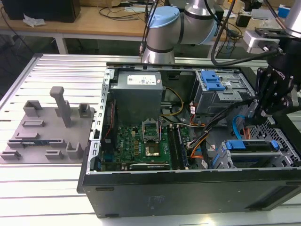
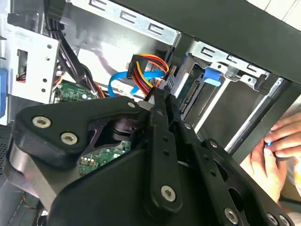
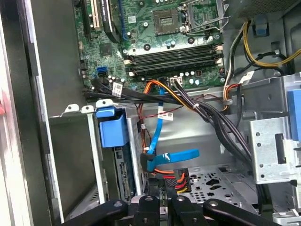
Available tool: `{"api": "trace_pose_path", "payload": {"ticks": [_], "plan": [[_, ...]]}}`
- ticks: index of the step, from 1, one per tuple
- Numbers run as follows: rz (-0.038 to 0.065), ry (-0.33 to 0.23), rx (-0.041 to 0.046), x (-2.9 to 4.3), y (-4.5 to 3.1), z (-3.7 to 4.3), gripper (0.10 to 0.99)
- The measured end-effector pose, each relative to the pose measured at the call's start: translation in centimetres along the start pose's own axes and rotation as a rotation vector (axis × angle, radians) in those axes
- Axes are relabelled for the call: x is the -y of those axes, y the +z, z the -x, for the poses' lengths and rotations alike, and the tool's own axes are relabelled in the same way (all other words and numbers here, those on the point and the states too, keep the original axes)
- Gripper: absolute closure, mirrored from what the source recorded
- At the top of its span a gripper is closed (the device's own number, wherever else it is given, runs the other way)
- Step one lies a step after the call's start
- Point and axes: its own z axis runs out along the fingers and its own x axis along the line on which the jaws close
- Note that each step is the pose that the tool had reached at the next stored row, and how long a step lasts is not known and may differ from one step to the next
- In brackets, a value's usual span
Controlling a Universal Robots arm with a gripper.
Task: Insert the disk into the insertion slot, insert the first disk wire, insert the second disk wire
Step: 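Insert the first disk wire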
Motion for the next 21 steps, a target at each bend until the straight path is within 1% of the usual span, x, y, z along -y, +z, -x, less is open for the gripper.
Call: {"api": "trace_pose_path", "payload": {"ticks": [5,6,7,8,10,15,21], "plan": [[0.002,-0.003,-0.0001,0.09,0.0,-0.05,0.922],[0.006,-0.012,-0.0005,0.17,0.0,-0.05,0.922],[0.014,-0.025,-0.0015,0.25,0.0,-0.03,0.922],[0.018,-0.031,-0.002,0.3,0.0,-0.03,0.922],[0.021,-0.046,-0.0024,0.41,0.0,-0.01,0.922],[0.021,-0.083,-0.0026,0.79,0.01,0.01,0.922],[0.022,-0.085,-0.0027,0.81,0.01,0.0,0.922]]}}
